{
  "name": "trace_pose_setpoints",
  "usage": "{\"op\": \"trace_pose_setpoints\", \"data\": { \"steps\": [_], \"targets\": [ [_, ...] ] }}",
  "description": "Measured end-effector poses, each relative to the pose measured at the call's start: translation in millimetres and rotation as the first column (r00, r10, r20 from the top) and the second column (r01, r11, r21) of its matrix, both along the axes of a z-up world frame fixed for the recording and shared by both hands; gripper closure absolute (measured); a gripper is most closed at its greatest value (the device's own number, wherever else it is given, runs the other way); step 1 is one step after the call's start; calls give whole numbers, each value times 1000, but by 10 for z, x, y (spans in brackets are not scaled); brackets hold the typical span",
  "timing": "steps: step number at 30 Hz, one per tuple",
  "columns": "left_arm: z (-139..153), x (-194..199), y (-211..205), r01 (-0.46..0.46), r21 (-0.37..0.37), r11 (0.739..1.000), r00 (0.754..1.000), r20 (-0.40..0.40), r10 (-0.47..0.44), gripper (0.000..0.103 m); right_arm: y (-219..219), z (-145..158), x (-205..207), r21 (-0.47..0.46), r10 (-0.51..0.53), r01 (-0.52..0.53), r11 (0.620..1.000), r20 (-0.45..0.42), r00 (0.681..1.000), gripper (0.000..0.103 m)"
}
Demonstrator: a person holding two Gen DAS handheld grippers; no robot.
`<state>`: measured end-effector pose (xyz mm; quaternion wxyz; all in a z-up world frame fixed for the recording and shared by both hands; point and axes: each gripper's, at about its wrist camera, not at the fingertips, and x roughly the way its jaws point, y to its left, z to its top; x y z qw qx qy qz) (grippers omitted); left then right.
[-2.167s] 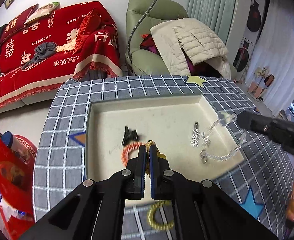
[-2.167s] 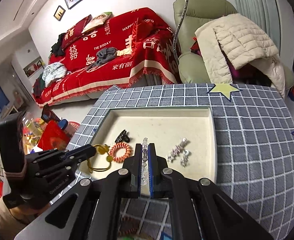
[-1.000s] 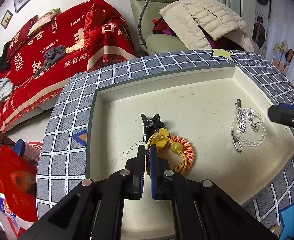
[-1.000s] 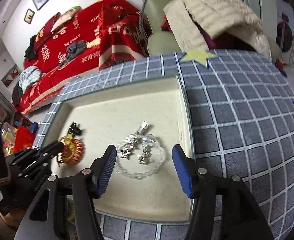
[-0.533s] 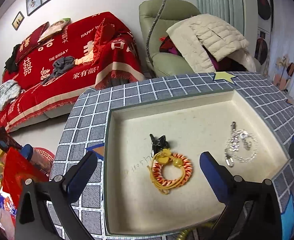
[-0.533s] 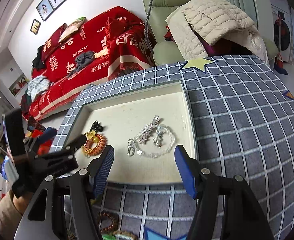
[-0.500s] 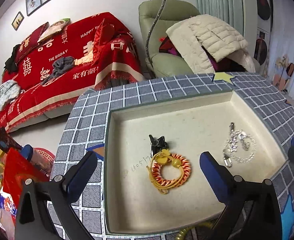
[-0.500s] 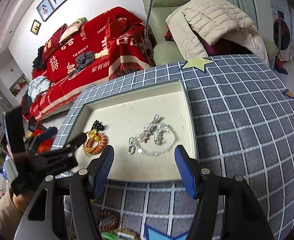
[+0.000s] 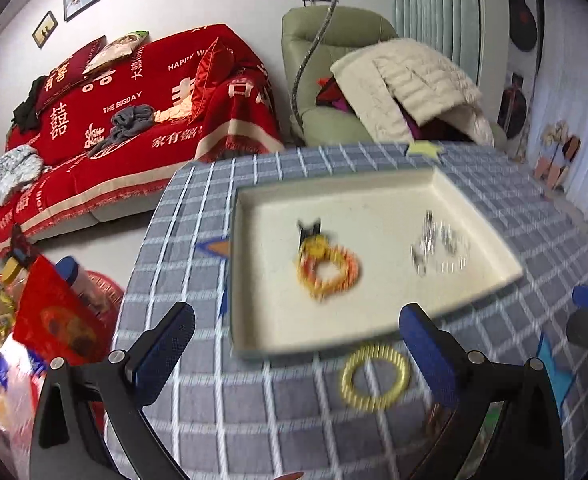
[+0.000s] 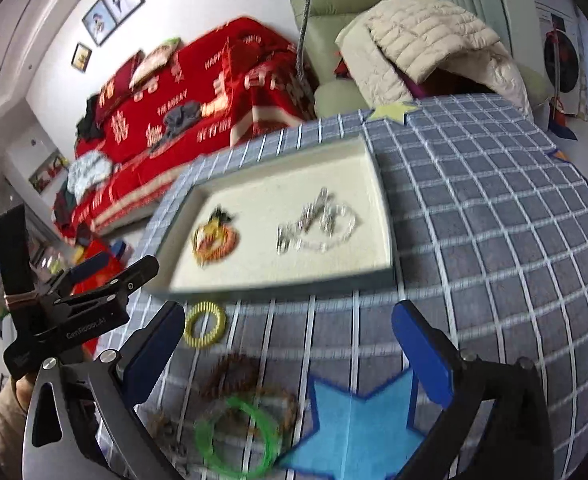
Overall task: Organize jewelry
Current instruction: 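Move both tools back from the tray to the jewelry on the table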
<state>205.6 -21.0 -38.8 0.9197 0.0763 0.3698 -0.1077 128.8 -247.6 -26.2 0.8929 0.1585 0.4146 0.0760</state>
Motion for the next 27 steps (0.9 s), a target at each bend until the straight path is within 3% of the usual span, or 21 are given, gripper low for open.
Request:
{"op": "trace_pose_setpoints", "data": {
  "steps": [14,27],
  "targets": [
    [-432,-845,371,-45,-83,996,985,-170,31,0,121,-396,-576,-26,-20,17,1000,-121,992,0],
    [-612,-1135,281,-62,-18,998,979,-193,57,0,209,-510,-770,-63,-44,34,997,-154,987,0]
  ]
}}
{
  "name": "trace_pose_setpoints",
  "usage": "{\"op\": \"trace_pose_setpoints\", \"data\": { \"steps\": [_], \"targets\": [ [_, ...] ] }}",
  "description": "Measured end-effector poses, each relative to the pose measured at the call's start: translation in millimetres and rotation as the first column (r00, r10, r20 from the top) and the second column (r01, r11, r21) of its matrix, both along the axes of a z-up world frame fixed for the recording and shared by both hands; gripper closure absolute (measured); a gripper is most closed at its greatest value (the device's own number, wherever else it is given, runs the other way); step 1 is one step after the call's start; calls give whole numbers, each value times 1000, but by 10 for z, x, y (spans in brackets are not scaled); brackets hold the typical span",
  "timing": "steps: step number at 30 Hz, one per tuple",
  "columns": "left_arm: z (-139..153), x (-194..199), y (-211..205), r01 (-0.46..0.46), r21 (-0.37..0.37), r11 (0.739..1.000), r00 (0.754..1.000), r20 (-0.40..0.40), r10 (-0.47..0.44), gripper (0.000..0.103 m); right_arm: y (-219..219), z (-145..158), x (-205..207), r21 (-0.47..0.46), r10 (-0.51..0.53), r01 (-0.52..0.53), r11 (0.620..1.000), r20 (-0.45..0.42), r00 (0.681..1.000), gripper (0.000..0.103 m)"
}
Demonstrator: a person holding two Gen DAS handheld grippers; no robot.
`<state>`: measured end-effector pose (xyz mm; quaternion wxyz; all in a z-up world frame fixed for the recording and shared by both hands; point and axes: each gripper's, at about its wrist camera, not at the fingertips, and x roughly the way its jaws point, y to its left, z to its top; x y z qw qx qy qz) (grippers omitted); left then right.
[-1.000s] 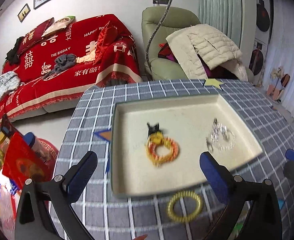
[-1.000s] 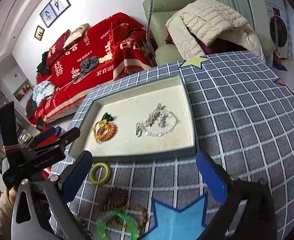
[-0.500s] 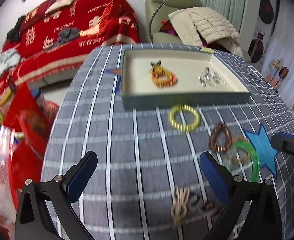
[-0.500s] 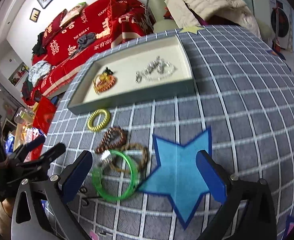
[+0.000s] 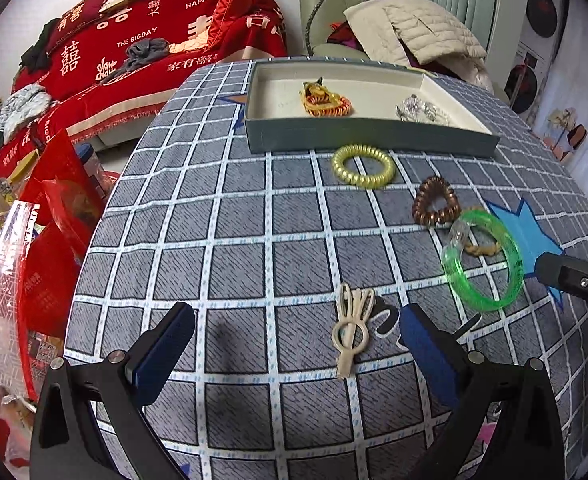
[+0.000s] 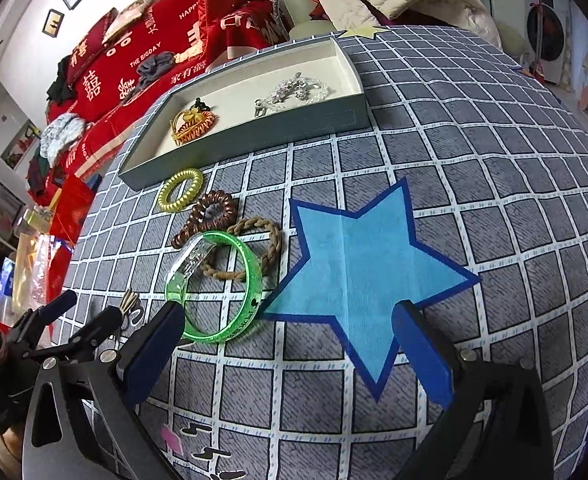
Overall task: Organize jewelry
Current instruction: 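Move both tools back from the tray to the jewelry on the table, then grasp the beige bunny-ear hair clip with the left tool while the right tool grasps the green bangle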
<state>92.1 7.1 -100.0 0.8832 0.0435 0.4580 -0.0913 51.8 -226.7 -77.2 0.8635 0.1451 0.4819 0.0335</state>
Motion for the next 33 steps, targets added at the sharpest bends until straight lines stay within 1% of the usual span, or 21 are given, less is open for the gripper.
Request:
{"op": "trace_pose_setpoints", "data": {
  "steps": [3,10,13,17,18,20,23,25,29,31,32,33],
  "targets": [
    [-31,-12,-25,-3,20,1000,1000,-6,3,0,29,-8,3,-6,-3,3,1000,-6,1000,0],
    [-120,-24,-48,0,21,1000,999,-34,1,0,147,-3,81,-40,27,-27,999,-17,999,0],
    [-127,-4,-36,-9,2,1000,999,-38,9,0,212,-11,127,-62,44,-45,997,-27,999,0],
    [-131,-6,-38,-6,1,1000,1000,-30,6,0,247,-45,170,-78,46,-49,996,-39,998,0],
    [-132,-8,-40,-4,1,1000,1000,-29,4,0,253,-56,176,-80,44,-47,996,-42,998,2],
    [-132,-7,-42,-4,1,1000,1000,-29,4,0,241,-87,185,-80,38,-43,996,-57,998,8],
    [-131,-11,-42,-2,1,1000,1000,-27,2,0,255,-84,179,-106,39,-44,993,-52,998,14],
    [-131,-11,-38,-1,0,1000,1000,-28,1,0,280,-82,184,-141,46,-53,989,-51,998,24],
    [-126,-52,-66,33,3,999,999,-30,-32,0,389,-86,174,-219,88,-99,971,-56,995,28],
    [-105,-77,-93,54,1,999,998,-27,-54,0,437,-92,160,-259,106,-116,959,-52,993,33],
    [-93,-86,-111,65,0,998,998,-27,-65,0,452,-88,155,-268,110,-120,956,-50,993,38],
    [-80,-97,-124,77,-1,997,997,-27,-77,3,461,-84,154,-271,115,-124,955,-48,992,42]
  ]
}}
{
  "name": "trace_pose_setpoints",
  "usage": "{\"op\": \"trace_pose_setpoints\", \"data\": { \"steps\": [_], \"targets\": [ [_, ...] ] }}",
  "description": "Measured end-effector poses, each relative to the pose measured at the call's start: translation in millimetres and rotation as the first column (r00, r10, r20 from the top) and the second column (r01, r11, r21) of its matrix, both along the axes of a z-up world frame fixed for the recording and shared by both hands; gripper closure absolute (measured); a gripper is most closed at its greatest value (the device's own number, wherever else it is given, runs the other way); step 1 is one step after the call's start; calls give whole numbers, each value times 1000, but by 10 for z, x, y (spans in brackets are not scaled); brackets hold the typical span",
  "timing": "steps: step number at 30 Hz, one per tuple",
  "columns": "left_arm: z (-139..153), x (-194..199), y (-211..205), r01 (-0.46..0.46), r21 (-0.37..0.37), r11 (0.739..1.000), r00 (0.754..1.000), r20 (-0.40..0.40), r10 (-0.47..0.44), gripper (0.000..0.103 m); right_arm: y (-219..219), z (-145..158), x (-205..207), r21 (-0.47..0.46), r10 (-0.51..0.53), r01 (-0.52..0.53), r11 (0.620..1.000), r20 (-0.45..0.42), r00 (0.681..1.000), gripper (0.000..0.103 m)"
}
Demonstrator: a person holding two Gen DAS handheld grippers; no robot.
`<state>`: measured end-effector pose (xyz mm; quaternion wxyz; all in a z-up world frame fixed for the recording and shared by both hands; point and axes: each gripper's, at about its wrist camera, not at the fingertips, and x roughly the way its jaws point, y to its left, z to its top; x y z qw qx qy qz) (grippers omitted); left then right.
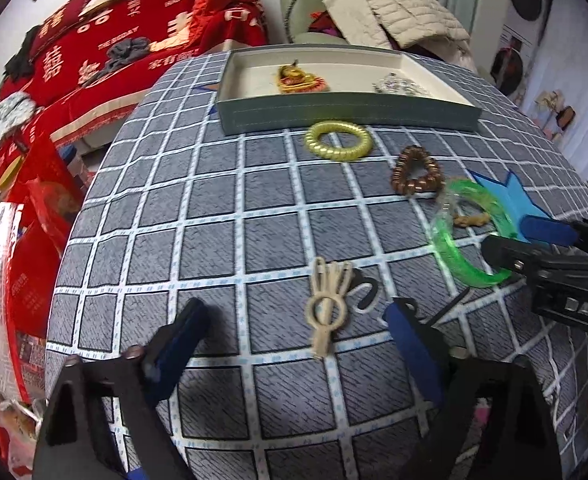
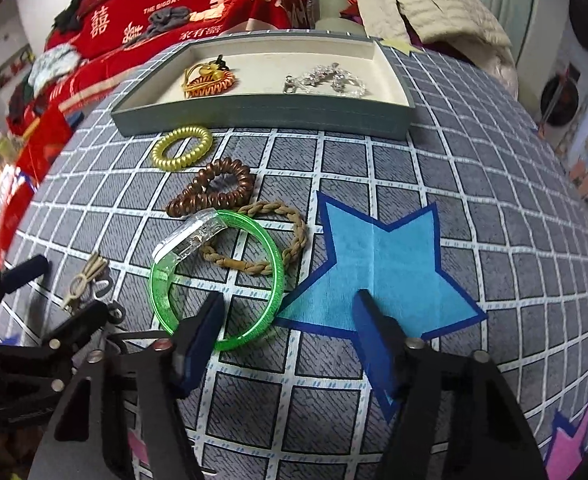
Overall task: Organize jewelry
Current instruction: 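Grasp the beige bunny-ear hair clip with the left tool while the right tool grasps the green bangle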
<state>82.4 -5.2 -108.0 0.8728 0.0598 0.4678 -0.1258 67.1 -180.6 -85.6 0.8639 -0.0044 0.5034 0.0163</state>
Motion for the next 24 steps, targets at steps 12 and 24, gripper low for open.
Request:
{"op": "trace_pose_setpoints", "data": {
  "steps": [12,24],
  "targets": [
    [67,-48,-95,70,-11,998,998,1,-70,61,-48,26,-40,37,4,-5,999,12,1000,91],
    [154,-114,-22,80,-78,994,997,-2,-80,63,-249,112,-126,159,-29,22,987,41,999,95]
  ]
}}
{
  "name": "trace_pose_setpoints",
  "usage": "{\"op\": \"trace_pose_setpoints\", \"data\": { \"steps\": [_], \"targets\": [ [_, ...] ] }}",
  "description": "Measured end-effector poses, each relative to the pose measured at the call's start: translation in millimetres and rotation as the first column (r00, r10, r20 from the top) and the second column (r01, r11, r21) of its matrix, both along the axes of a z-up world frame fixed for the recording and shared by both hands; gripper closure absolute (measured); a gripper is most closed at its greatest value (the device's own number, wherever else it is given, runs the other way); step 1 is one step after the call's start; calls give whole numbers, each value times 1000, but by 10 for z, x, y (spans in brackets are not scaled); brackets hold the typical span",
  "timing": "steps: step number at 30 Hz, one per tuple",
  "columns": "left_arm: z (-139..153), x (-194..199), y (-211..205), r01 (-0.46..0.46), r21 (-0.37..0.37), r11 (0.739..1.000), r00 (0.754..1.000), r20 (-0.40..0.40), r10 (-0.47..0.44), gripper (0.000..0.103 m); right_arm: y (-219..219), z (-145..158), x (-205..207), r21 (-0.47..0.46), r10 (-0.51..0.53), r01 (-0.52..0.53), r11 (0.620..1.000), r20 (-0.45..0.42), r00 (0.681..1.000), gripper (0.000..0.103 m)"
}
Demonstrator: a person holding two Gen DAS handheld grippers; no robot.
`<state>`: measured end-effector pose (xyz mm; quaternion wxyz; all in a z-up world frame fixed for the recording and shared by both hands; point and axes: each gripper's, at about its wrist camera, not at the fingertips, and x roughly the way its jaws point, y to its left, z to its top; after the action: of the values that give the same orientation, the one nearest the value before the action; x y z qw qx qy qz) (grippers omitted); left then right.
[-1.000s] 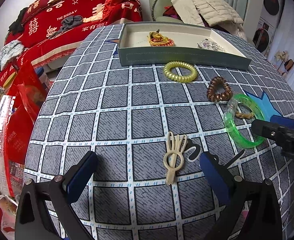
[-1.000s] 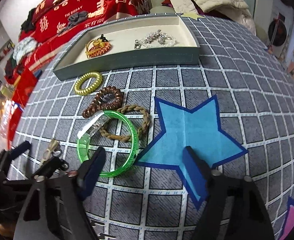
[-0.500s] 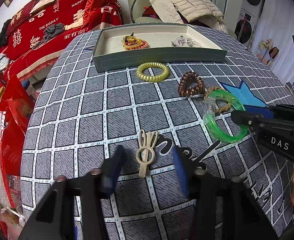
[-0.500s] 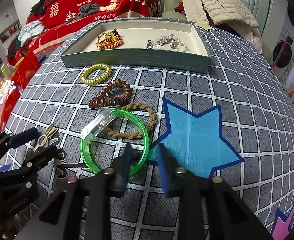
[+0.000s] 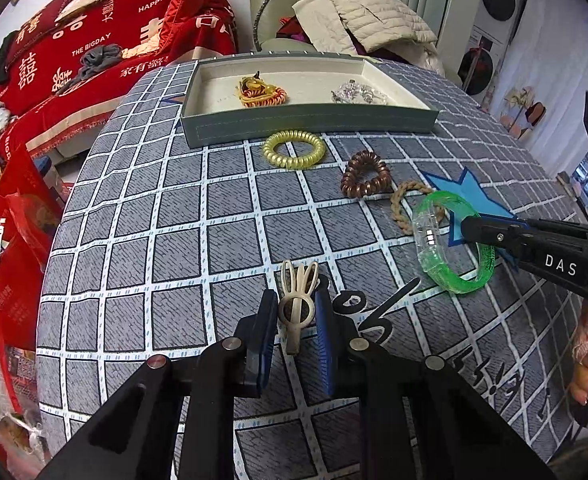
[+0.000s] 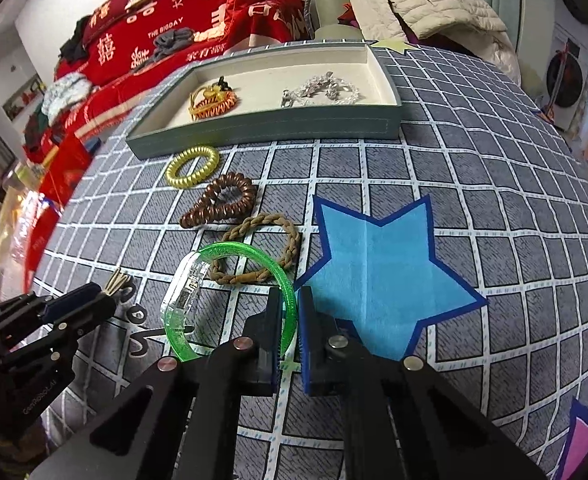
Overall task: Organize jewelry
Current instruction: 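Grasp the beige bunny-ear hair clip with the left tool while the right tool grasps the green bangle, then carry the hair clip in the left tool while the right tool carries the green bangle to the tray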
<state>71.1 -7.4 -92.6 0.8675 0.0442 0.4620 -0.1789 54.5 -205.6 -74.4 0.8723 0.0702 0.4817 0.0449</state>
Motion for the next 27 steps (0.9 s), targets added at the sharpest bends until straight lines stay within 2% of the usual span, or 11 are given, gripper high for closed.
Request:
{"op": "trace_pose_setpoints", "data": {
  "steps": [7,27],
  "targets": [
    [126,17,-13,5,-12,1000,1000,20,-5,63,-164,64,-16,54,-26,26,998,8,1000,95],
    [536,382,-153,23,-35,999,994,108,-19,63,-366,450,233,81,-52,48,996,56,997,95]
  ]
}}
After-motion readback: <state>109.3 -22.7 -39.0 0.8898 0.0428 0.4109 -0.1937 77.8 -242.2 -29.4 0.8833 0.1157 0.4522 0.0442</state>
